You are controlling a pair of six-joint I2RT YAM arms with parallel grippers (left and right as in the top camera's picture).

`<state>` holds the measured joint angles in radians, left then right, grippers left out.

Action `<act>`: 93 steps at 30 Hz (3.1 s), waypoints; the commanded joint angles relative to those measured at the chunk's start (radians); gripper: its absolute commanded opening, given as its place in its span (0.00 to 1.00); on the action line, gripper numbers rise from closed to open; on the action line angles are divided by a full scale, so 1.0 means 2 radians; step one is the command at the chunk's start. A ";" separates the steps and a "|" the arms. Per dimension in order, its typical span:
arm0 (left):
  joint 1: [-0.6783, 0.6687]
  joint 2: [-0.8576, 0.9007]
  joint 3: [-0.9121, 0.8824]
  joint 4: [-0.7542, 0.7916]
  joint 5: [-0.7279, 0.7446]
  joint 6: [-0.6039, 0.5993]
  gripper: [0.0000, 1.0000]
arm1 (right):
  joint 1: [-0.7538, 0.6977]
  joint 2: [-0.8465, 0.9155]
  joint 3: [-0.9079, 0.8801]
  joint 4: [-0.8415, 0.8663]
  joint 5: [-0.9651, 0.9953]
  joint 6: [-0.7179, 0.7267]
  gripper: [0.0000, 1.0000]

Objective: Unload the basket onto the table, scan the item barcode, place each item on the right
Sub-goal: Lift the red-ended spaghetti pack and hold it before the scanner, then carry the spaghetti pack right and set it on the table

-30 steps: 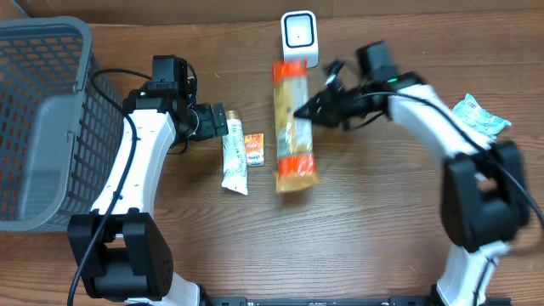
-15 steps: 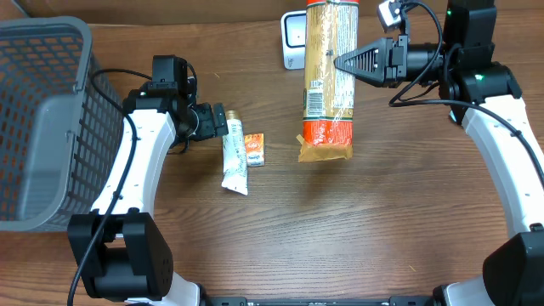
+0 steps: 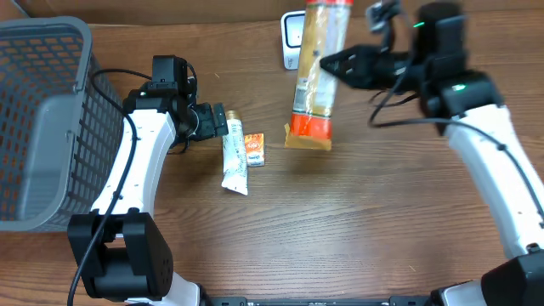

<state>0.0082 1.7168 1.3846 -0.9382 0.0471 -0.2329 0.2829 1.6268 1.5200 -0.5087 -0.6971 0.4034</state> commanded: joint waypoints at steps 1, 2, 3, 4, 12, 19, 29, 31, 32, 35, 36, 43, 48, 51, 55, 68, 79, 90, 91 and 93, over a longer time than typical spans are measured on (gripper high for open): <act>-0.001 -0.004 0.006 0.001 -0.003 0.010 1.00 | 0.084 -0.023 0.020 0.028 0.357 -0.166 0.04; -0.001 -0.004 0.006 0.001 -0.003 0.010 1.00 | 0.098 -0.023 0.020 0.045 0.397 -0.192 0.04; -0.001 -0.004 0.006 0.001 -0.003 0.010 1.00 | 0.113 -0.023 0.020 0.071 0.435 -0.235 0.04; -0.001 -0.004 0.006 0.001 -0.003 0.010 1.00 | 0.124 -0.020 0.020 0.094 0.457 -0.280 0.04; -0.001 -0.004 0.006 0.001 -0.003 0.010 1.00 | 0.140 0.051 0.020 0.261 0.510 -0.603 0.04; -0.001 -0.004 0.006 0.001 -0.003 0.010 1.00 | 0.136 0.181 0.020 0.471 0.552 -0.724 0.04; -0.001 -0.004 0.006 0.001 -0.003 0.010 1.00 | 0.139 0.315 0.023 0.631 0.525 -0.754 0.04; -0.001 -0.004 0.006 0.001 -0.003 0.010 1.00 | 0.139 0.319 0.023 0.631 0.523 -0.754 0.04; -0.001 -0.004 0.006 0.001 -0.003 0.010 1.00 | 0.139 0.320 0.023 0.631 0.521 -0.754 0.04; -0.001 -0.004 0.006 0.001 -0.003 0.010 1.00 | 0.139 0.320 0.023 0.618 0.512 -0.754 0.04; -0.001 -0.004 0.006 0.001 -0.003 0.010 1.00 | 0.139 0.320 0.023 0.614 0.508 -0.754 0.04; -0.001 -0.004 0.006 0.001 -0.003 0.010 1.00 | 0.140 0.320 0.023 0.611 0.505 -0.753 0.04; -0.001 -0.004 0.006 0.001 -0.003 0.010 1.00 | 0.142 0.293 0.023 0.602 0.540 -0.715 0.04; -0.001 -0.004 0.006 0.001 -0.003 0.010 1.00 | 0.139 0.266 0.023 0.600 0.568 -0.713 0.04; -0.001 -0.004 0.006 0.001 -0.003 0.010 1.00 | 0.137 0.214 0.023 0.513 0.614 -0.670 0.04; -0.001 -0.004 0.006 0.001 -0.003 0.010 1.00 | 0.073 -0.009 0.023 -0.061 0.514 -0.234 0.04; -0.001 -0.004 0.006 0.001 -0.003 0.010 1.00 | -0.166 0.028 -0.050 -0.265 0.251 -0.273 0.04; -0.001 -0.004 0.006 0.001 -0.003 0.010 1.00 | -0.299 0.106 -0.070 -0.224 0.176 -0.310 0.85; -0.001 -0.004 0.006 0.001 -0.003 0.010 1.00 | -0.303 0.106 -0.059 -0.232 0.164 -0.310 0.89; -0.001 -0.004 0.006 0.001 -0.003 0.010 1.00 | -0.306 0.105 -0.028 -0.256 0.132 -0.308 0.97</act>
<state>0.0082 1.7168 1.3846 -0.9360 0.0471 -0.2325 -0.3248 1.8580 1.3746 -0.9932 -0.3016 -0.2081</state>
